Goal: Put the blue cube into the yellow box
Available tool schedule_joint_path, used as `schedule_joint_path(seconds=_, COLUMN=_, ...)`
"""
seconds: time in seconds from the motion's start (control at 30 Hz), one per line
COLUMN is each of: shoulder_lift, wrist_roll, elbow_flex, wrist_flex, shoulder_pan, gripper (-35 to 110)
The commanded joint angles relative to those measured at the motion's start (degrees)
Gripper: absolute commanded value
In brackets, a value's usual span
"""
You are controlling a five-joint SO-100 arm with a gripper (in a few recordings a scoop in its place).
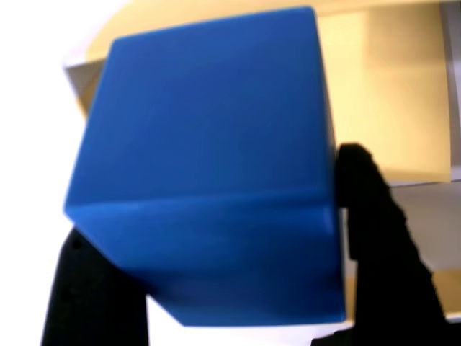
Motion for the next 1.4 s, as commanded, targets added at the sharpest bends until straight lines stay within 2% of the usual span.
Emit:
schedule_joint_path(seconds=0.0, shoulder_lift=4.31, wrist_roll=-0.7, elbow_flex=-0.18, wrist_flex=-0.88, shoulder_pan=2.2, gripper=10)
schedule_joint_path(seconds=0.33, shoulder_lift=5.45, wrist_roll=-3.34, elbow_flex=0.35, wrist_flex=7.47, shoulder_pan=3.87, gripper=11)
schedule_joint_path(seconds=0.5, shoulder_lift=5.98, wrist_roll=-4.66, elbow_flex=3.34, wrist_flex=6.68, shoulder_pan=4.57, gripper=10)
schedule_joint_path(seconds=0.73, shoulder_lift=5.45, wrist_roll=-4.66, elbow_flex=7.73, wrist_flex=-0.18, shoulder_pan=4.75, gripper=11)
schedule_joint_path(seconds=0.8, shoulder_lift=5.45, wrist_roll=-4.92, elbow_flex=8.61, wrist_flex=-1.49, shoulder_pan=4.92, gripper=15)
schedule_joint_path(seconds=0.9, shoulder_lift=5.36, wrist_roll=-5.62, elbow_flex=9.4, wrist_flex=-2.46, shoulder_pan=5.1, gripper=28)
schedule_joint_path(seconds=1.1, shoulder_lift=7.21, wrist_roll=-7.03, elbow_flex=9.32, wrist_flex=-2.9, shoulder_pan=5.54, gripper=39)
schedule_joint_path(seconds=1.3, shoulder_lift=9.49, wrist_roll=-9.14, elbow_flex=3.52, wrist_flex=3.96, shoulder_pan=5.98, gripper=32)
schedule_joint_path(seconds=1.37, shoulder_lift=10.11, wrist_roll=-10.37, elbow_flex=0.79, wrist_flex=7.21, shoulder_pan=6.24, gripper=23)
